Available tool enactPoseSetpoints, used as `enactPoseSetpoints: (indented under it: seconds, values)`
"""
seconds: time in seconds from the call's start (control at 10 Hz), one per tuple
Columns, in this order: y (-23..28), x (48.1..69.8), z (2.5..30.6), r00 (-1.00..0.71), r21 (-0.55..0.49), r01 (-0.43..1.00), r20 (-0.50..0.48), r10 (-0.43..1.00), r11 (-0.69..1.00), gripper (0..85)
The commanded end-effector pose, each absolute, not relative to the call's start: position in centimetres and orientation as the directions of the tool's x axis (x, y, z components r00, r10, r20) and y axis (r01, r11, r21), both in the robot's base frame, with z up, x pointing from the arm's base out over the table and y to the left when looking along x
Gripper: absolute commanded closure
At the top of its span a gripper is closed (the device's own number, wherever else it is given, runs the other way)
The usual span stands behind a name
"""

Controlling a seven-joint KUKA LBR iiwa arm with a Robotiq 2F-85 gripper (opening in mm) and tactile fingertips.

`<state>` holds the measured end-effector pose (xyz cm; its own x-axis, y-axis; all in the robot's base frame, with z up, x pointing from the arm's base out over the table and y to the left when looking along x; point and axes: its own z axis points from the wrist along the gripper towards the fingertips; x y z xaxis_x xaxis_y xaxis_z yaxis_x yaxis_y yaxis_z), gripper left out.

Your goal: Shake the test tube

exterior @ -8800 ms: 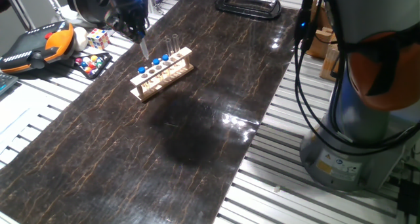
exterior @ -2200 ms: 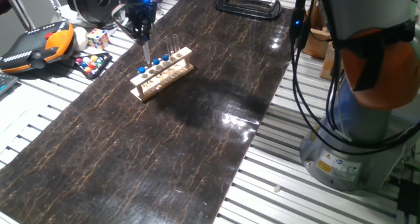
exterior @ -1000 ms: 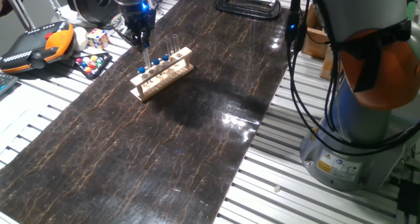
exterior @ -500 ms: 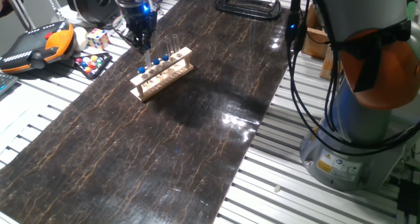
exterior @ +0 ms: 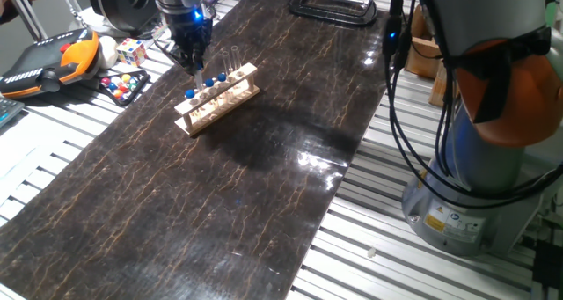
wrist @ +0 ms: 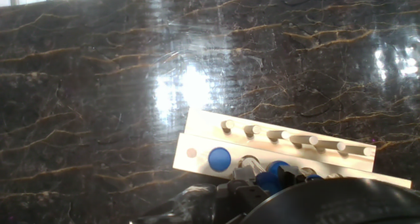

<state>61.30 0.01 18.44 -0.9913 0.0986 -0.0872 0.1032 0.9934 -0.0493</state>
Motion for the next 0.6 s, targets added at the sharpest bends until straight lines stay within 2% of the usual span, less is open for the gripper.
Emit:
enactPoseSetpoints:
  seconds: [0.0,0.3,0.5]
  values:
    - [-0.04,61.27,18.29,-0.991,-0.049,0.103,-0.087,0.099,0.993,84.3]
    - [-0.12,61.20,17.92,-0.991,-0.046,0.103,-0.090,0.099,0.994,83.7]
    - [-0.16,61.19,17.80,-0.990,-0.047,0.108,-0.093,0.103,0.993,74.3]
